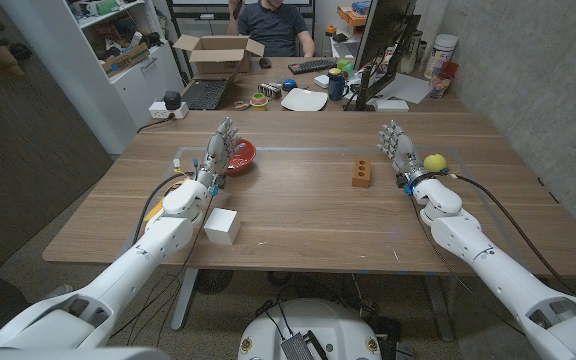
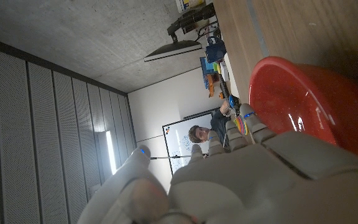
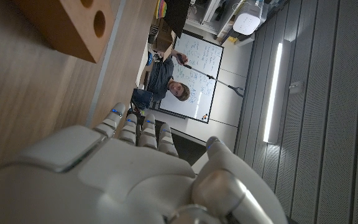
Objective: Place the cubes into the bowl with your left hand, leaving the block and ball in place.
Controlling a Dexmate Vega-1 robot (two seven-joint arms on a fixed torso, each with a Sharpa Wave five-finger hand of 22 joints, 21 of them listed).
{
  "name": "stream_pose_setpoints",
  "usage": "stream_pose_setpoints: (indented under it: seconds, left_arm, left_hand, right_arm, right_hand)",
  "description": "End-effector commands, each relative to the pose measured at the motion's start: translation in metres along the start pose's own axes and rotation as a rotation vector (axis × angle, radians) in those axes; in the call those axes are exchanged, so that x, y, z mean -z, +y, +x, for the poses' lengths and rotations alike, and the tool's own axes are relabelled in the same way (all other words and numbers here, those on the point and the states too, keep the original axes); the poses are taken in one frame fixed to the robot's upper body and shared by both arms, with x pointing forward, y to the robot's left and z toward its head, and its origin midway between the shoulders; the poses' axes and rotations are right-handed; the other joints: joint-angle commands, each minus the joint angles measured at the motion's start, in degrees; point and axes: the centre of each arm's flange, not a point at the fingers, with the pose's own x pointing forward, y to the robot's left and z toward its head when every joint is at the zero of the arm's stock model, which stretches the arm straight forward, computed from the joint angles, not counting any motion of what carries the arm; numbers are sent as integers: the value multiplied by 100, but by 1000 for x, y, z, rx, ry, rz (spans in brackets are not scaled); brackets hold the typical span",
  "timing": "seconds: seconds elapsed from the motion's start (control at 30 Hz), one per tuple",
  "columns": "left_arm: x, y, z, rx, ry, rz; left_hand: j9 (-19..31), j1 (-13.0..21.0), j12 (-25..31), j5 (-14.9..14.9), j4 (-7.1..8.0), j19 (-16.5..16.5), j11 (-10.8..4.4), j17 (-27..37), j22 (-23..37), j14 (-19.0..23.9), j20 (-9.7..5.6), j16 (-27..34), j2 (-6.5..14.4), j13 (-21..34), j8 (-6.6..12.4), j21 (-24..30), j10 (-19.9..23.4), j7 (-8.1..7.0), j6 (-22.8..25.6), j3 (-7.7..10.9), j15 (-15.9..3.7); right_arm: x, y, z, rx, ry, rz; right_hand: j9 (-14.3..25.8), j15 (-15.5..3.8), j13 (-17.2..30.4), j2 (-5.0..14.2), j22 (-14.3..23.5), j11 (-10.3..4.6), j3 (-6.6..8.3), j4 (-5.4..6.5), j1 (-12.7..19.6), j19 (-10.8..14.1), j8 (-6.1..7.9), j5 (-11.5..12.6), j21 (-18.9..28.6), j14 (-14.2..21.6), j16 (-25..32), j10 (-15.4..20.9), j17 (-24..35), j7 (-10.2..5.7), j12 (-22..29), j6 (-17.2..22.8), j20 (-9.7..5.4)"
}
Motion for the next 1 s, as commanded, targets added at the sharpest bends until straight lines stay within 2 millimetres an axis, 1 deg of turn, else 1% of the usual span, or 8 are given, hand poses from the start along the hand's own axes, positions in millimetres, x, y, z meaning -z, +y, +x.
stream_pose_setpoints:
  seconds: [0.03,0.23,0.3,0.47,0.7,1.0]
  left_arm:
    - [-2,-3,6,45,-7,11]
    - [-9,-14,11,115,-31,37]
    - [-14,-19,12,141,-38,60]
    - [-27,-24,9,188,-66,93]
    - [-52,-27,-2,227,-91,178]
    - [-80,-30,-27,281,-117,308]
  left_hand:
    - [8,50,20,35,5,-3,-1,26,26,13,45,44,-2,22,38,27,-52,-19,-132,28,40]
    - [8,53,15,36,2,-5,-9,25,26,1,53,40,-4,22,29,21,-67,-24,-160,22,43]
    - [7,56,10,37,-2,-4,-35,25,26,3,57,40,-8,22,29,19,-80,-25,-160,19,35]
    - [7,70,18,39,-18,3,-24,22,26,15,57,44,-27,21,32,16,-64,-31,-157,11,35]
    - [4,115,29,40,-70,67,-43,15,23,45,43,51,-104,21,48,27,-39,-34,-121,-14,18]
    - [1,211,46,47,-174,133,-56,4,11,90,34,58,-259,19,77,23,15,-22,-47,-62,-16]
  right_arm:
    - [4,1,1,0,9,-5]
    - [4,5,2,-17,7,-4]
    - [3,8,2,-31,2,-6]
    - [-3,12,2,-60,-14,-16]
    - [-5,16,2,-75,-19,-20]
    - [-13,21,3,-114,-50,-44]
  right_hand:
    - [22,35,9,40,27,56,45,6,-19,-45,38,21,28,2,36,-3,8,5,21,40,1]
    - [22,39,8,38,27,54,43,7,-20,-43,38,22,23,3,36,-5,8,3,22,39,2]
    - [22,38,8,38,27,53,43,8,-20,-43,39,22,21,2,36,-6,8,4,22,40,2]
    - [22,39,8,35,27,56,40,10,-23,-41,40,21,17,2,36,-3,8,6,23,41,4]
    - [22,40,8,32,27,50,38,10,-22,-37,40,22,12,3,36,-4,8,6,24,39,7]
    - [22,32,8,33,28,44,38,11,-20,-29,41,23,7,13,39,-5,7,4,25,40,11]
